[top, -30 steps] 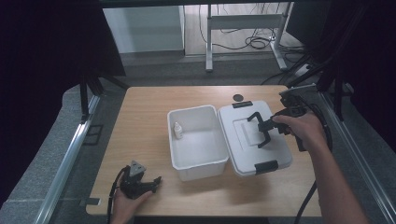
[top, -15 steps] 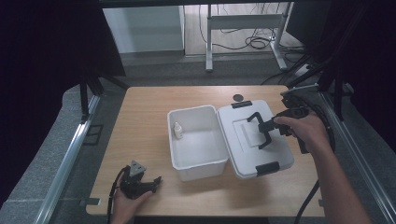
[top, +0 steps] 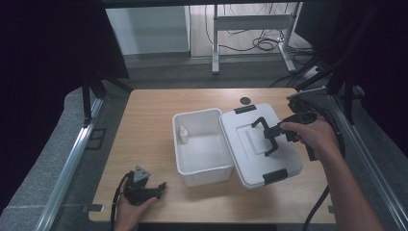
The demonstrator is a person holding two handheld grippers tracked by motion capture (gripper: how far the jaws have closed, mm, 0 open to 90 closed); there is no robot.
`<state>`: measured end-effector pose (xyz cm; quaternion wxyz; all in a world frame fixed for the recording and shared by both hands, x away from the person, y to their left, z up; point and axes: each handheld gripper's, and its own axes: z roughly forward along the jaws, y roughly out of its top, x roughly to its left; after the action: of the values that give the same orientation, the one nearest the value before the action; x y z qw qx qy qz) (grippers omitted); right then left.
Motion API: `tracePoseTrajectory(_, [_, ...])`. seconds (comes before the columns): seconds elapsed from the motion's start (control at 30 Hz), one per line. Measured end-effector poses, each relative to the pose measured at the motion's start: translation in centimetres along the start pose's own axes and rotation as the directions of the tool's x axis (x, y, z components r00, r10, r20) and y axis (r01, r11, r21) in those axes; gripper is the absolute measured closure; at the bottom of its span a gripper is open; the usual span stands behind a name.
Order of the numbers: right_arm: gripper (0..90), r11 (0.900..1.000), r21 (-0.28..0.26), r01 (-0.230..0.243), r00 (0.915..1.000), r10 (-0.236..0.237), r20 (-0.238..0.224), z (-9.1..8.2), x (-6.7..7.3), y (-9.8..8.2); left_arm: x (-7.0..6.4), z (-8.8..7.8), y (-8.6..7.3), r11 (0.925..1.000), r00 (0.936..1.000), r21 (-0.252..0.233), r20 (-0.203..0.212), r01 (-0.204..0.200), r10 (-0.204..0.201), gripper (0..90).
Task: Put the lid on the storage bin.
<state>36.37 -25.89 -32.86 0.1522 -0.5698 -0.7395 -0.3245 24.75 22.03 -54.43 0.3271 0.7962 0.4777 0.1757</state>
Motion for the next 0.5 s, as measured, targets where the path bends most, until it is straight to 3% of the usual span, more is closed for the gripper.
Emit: tracePoseTrajectory(0.5, [82.6, 1.000, 0.012, 0.022, 0.9996, -0.022, -0.016, 0.23, 0.69, 0.03, -0.01, -0.01, 0.00, 1.0000, 1.0000, 0.000, 0.001, 0.001, -0.001, 15.8])
